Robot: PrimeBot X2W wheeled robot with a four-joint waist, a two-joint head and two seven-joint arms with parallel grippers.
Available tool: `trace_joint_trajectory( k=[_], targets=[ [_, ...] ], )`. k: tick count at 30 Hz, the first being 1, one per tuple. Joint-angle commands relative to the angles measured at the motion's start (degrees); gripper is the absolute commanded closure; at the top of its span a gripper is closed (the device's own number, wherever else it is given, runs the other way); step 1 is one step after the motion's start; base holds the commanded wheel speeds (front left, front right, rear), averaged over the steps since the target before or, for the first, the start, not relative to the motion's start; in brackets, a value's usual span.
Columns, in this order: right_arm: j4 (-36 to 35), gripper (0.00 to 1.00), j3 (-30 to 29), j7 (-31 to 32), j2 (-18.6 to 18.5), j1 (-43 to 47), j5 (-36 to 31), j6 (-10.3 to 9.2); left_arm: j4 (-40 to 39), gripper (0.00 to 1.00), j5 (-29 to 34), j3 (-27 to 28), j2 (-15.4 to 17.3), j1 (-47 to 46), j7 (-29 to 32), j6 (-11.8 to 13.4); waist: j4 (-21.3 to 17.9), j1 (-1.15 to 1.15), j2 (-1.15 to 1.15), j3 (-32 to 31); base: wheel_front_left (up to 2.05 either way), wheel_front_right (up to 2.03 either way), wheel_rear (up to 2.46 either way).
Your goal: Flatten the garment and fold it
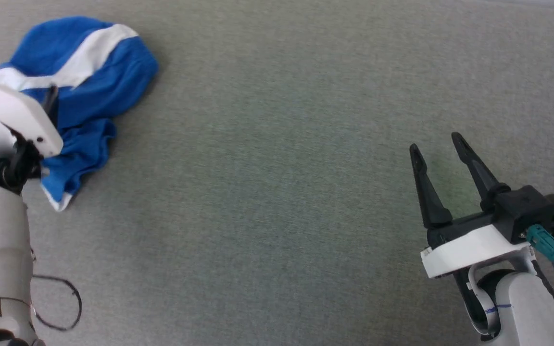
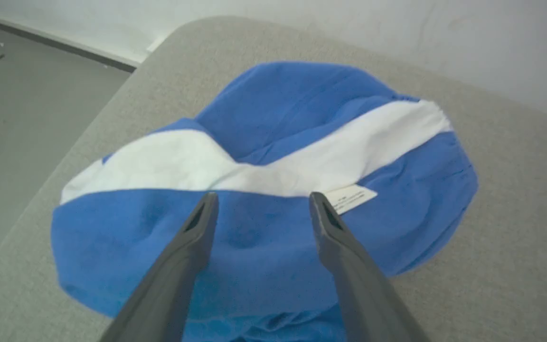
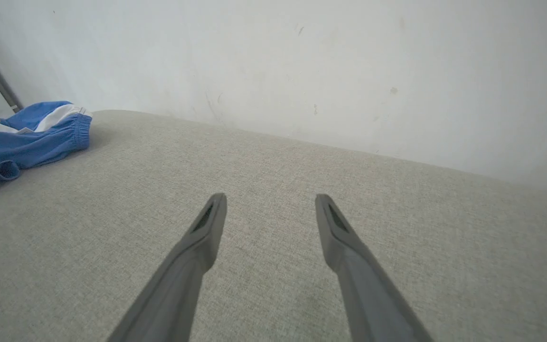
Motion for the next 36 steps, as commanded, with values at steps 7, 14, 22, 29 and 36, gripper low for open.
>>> trace_joint_trajectory(
  k=[7, 14, 22, 29, 36],
  targets=[
    [0.97, 0.0, 0.3, -0.82, 0.04, -1.39, 0.99, -0.05, 8.88, 0.0, -4.21, 1.33, 1.45, 1.13, 12.72, 0.67, -4.03, 0.0, 0.0, 3.01, 0.0, 0.0, 0.0],
    [2.1, 0.0, 0.36, -1.37, 0.04, -1.49, 1.87, -0.05, 10.69, 1.0, -5.01, 0.7, 1.23, 1.87, 19.14, 1.39, -4.28, 0.0, 0.0, 1.57, 0.0, 0.0, 0.0],
    [4.05, 0.0, 0.22, -2.59, 0.04, -0.34, 3.23, -0.05, 3.79, 1.0, -0.67, -1.52, 3.86, 1.24, 5.88, 3.34, -3.64, 0.0, 0.0, -3.79, 0.0, 0.0, 0.0],
    [5.62, 0.0, -0.31, -3.88, 0.04, 1.59, 4.78, -0.05, -3.5, 1.0, 2.29, -3.37, 4.19, -1.16, -14.81, 2.83, -3.53, 0.0, 0.0, -10.17, 0.0, 0.0, 0.0],
    [5.96, 0.0, -1.89, -4.22, 0.04, 4.35, 5.8, -0.05, -9.25, 1.0, 6.09, -7.12, 2.72, -2.27, -30.49, 2.03, -4.95, 0.0, 0.0, -15.66, 0.0, 0.0, 0.0]
  ],
)
